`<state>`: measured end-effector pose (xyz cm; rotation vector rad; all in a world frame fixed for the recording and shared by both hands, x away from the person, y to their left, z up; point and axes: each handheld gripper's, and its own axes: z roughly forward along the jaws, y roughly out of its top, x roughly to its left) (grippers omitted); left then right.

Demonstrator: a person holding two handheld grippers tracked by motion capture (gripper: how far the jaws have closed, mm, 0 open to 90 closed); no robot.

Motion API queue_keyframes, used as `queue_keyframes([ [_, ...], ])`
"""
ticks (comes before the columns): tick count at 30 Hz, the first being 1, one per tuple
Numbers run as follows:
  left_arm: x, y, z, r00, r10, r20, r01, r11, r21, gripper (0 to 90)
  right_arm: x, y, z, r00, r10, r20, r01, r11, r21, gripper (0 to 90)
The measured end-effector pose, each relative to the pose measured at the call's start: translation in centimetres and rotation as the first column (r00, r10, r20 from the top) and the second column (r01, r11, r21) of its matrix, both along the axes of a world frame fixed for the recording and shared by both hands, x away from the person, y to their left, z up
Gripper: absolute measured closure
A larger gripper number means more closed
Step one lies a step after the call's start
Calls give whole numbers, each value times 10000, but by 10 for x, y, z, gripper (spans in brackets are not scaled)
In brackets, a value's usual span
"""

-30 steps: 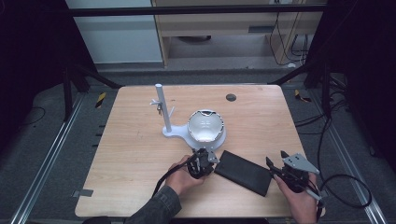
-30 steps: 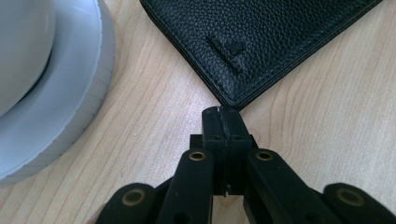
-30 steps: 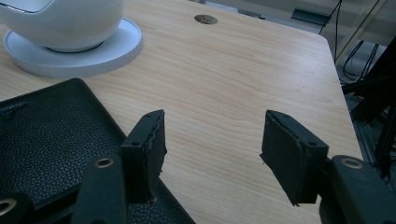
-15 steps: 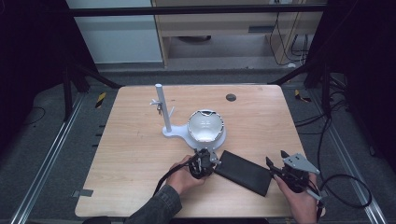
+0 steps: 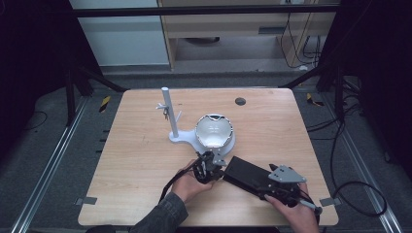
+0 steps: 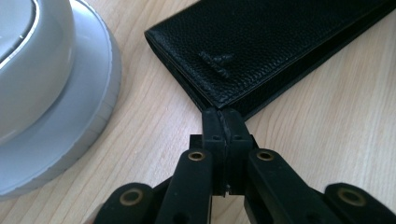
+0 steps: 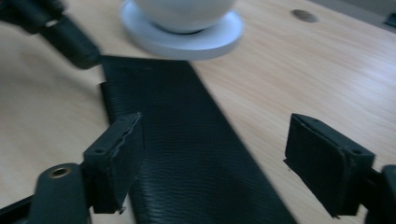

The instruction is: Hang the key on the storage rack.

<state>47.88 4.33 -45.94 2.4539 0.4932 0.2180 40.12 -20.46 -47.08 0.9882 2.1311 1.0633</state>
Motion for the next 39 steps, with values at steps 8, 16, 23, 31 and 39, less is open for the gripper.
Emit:
queue_keyframes([
  [8,5,0,7,9999,131,-84,-134,9992,-386,891,5,33,-7,9979,322,-560,-383,9929,-1129,140],
  [16,8,-3,14,9999,143,-26,-144,9987,-490,888,10,36,-11,9968,-326,-725,188,9828,-1838,207],
  [23,10,-6,19,9999,123,0,-123,9988,-466,888,13,35,-10,9962,-528,-694,361,9742,-2229,250],
  [31,12,-8,21,9999,113,-19,-114,9990,-436,885,17,41,-7,9953,-627,-738,389,9568,-2882,284],
  [39,14,-8,23,9999,140,-50,-142,9988,-458,885,21,45,-6,9945,-719,-766,426,9425,-3314,336],
])
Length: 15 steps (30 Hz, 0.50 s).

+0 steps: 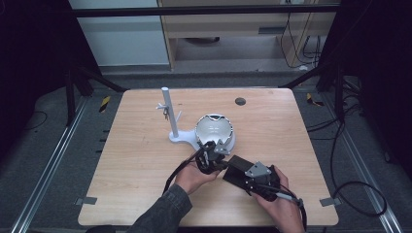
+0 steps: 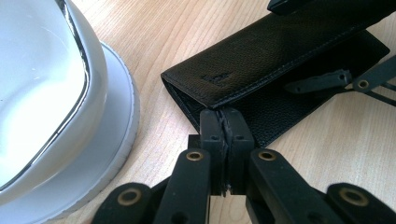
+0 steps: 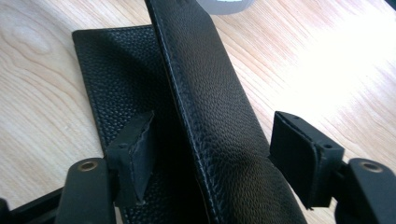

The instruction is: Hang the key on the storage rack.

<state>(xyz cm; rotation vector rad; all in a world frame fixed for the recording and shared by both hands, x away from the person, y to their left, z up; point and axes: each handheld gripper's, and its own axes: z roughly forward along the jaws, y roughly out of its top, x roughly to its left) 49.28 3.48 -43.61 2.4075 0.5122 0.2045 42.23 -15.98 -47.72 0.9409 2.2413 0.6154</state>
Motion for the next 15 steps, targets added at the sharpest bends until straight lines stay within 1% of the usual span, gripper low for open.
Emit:
queue_keyframes([
  [5,0,-1,2,10000,-50,9,50,10000,36,885,2,0,0,10000,-38,-4,38,9999,-146,385],
  [7,0,-1,2,10000,-78,17,77,10000,40,886,3,1,0,9999,-76,-81,75,9999,-148,402],
  [10,0,-3,4,9999,-136,43,136,9999,59,886,6,1,0,10000,-58,-29,57,9997,-227,425],
  [11,0,-3,5,9999,-138,39,138,9999,62,886,6,1,1,9999,-133,-102,130,9996,-264,433],
  [15,0,-4,6,9999,-135,41,135,9999,16,886,7,1,1,9999,-120,-83,117,9993,-347,501],
])
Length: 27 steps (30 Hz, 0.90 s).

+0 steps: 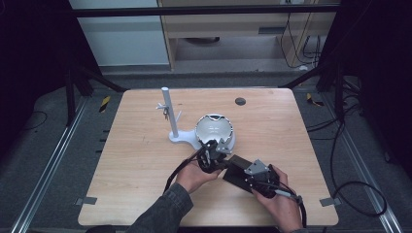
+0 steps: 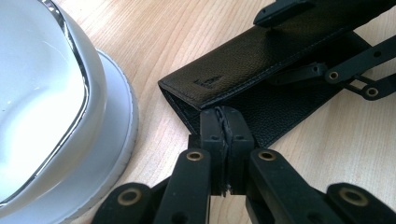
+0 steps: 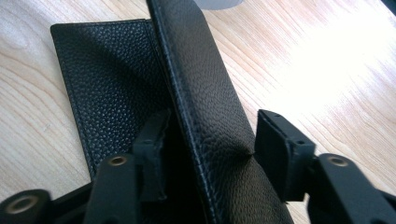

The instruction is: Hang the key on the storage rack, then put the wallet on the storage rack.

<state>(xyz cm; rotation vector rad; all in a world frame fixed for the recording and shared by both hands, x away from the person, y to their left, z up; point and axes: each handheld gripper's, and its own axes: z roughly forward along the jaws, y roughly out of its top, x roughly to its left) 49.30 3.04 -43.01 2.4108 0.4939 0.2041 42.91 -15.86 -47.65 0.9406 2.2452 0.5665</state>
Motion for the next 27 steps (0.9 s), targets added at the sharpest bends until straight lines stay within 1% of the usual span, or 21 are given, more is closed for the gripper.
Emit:
queue_keyframes([
  [2,0,0,0,10000,6,-16,-6,10000,-6,881,0,1,0,9999,102,77,-101,9997,-239,591],
  [3,-1,0,1,10000,47,-11,-47,10000,-15,870,0,1,0,9997,90,207,-82,9993,-354,650],
  [4,-2,0,2,9999,101,77,-101,9999,-73,841,-1,1,0,9994,63,347,-47,9989,-461,717],
  [5,-3,1,3,9995,224,211,-222,9997,-76,802,-1,0,1,9987,102,502,-75,9985,-542,754],
  [6,-5,2,5,9985,436,341,-429,9988,-215,733,-2,-1,2,9979,112,637,-78,9985,-541,777],
  [7,-5,4,7,9981,466,394,-458,9988,-200,654,-2,-2,4,9971,205,730,-164,9983,-560,798],
  [8,-7,6,9,9972,571,474,-561,9982,-224,616,-3,-3,5,9962,257,837,-211,9983,-544,807],
  [10,-9,10,13,9951,766,631,-748,9968,-295,486,-5,-6,8,9935,334,1085,-286,9986,-456,823],
  [11,-10,11,14,9948,789,642,-772,9966,-297,437,-6,-8,10,9923,357,1184,-313,9988,-389,828],
  [12,-11,14,15,9956,754,551,-734,9966,-363,407,-7,-10,11,9912,382,1270,-345,9989,-314,830],
  [14,-11,17,16,9966,701,426,-684,9969,-399,319,-10,-15,16,9875,351,1540,-361,9993,42,834],
  [15,-11,18,17,9969,680,405,-662,9969,-435,297,-11,-17,18,9864,320,1612,-349,9993,155,835],
  [17,-11,20,17,9971,675,349,-659,9968,-461,240,-13,-24,25,9822,272,1861,-390,9974,602,835],
  [18,-11,22,17,9974,660,275,-644,9964,-545,230,-14,-25,26,9803,288,1953,-436,9965,716,835],
  [19,-10,23,17,9978,625,216,-610,9959,-675,218,-15,-28,28,9786,264,2041,-464,9945,941,835],
  [22,-9,24,18,9983,580,116,-567,9943,-899,200,-16,-34,33,9720,296,2331,-685,9846,1607,835],
  [23,-9,25,19,9982,584,111,-572,9945,-872,197,-16,-37,35,9693,297,2441,-767,9797,1852,835],
  [24,-9,25,19,9981,596,159,-581,9947,-852,195,-16,-37,36,9682,301,2483,-805,9775,1951,835],
  [26,-8,25,21,9981,567,231,-547,9953,-803,191,-17,-40,40,9635,364,2652,-995,9684,2288,836],
  [27,-8,25,23,9981,557,275,-533,9953,-810,187,-18,-41,41,9618,392,2710,-1063,9655,2376,836],
])
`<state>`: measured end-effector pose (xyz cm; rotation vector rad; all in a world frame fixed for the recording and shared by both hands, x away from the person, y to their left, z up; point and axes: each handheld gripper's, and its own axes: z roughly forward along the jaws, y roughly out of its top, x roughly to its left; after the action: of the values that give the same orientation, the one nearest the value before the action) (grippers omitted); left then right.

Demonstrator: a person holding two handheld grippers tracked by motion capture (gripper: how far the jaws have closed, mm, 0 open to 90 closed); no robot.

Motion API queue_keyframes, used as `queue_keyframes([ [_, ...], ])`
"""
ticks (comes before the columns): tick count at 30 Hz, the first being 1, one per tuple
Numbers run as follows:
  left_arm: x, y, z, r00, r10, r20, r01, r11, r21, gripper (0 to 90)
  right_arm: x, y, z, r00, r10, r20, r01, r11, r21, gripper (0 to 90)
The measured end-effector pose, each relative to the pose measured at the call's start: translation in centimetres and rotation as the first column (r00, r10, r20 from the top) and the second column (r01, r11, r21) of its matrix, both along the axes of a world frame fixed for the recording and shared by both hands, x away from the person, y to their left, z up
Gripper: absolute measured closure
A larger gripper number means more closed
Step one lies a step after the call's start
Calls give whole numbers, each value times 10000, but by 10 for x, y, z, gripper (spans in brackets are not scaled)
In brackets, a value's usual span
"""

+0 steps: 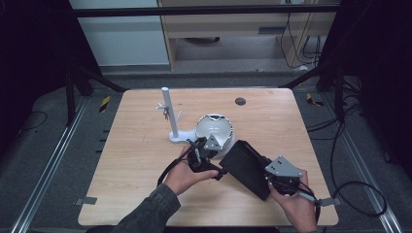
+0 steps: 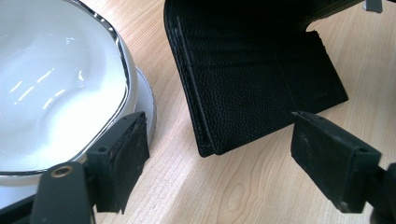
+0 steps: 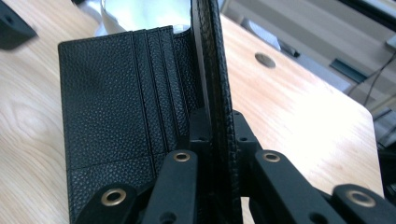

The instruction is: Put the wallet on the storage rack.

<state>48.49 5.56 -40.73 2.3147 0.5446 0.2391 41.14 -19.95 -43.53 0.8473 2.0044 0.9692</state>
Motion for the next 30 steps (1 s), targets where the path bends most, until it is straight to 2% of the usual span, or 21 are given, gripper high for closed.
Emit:
queue_keyframes([
  [5,0,2,7,9998,-149,153,148,9999,36,179,-3,-4,9,9990,375,238,-392,9964,753,836],
  [10,2,3,11,9994,-238,247,235,9997,100,173,-3,-5,15,9959,792,443,-844,9876,1326,836],
  [16,5,3,16,9988,-368,332,366,9993,66,171,-3,-2,18,9927,1130,432,-1183,9810,1534,837],
  [21,7,4,17,9988,-290,385,288,9996,56,170,-3,-2,21,9904,1290,498,-1356,9764,1681,837],
  [26,9,4,15,9988,-340,347,335,9993,140,170,-4,-2,22,9871,1479,615,-1568,9704,1839,837],
  [30,12,3,13,9991,-362,203,361,9993,51,173,-5,-2,23,9856,1551,675,-1653,9677,1904,837],
])
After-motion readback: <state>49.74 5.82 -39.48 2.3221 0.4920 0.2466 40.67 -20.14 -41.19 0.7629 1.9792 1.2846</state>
